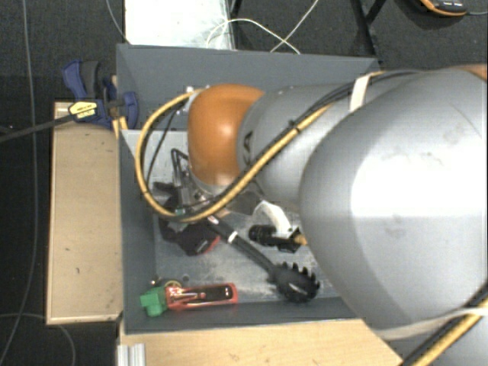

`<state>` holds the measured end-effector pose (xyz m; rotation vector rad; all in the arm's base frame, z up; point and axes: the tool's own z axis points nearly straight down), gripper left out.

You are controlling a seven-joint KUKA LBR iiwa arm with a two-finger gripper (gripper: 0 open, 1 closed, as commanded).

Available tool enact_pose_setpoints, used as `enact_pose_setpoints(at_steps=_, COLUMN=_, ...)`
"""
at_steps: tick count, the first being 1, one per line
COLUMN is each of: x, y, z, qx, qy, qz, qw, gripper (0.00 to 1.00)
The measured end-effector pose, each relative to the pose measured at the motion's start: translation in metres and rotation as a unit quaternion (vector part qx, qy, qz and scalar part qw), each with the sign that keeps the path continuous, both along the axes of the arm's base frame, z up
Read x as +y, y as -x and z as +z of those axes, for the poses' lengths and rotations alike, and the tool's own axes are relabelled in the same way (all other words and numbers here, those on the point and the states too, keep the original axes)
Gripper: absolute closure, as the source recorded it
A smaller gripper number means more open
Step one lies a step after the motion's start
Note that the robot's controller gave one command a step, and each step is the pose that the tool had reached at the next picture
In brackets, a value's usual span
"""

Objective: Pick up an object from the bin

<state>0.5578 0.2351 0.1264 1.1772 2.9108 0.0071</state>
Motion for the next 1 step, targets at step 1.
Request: enact_pose_setpoints(at_steps=1, x=-0.0002, y=0.0009, z=0.0284, qx=0.0008, qy=0.000, qz=0.001, qw=1.0000, gripper=1.00)
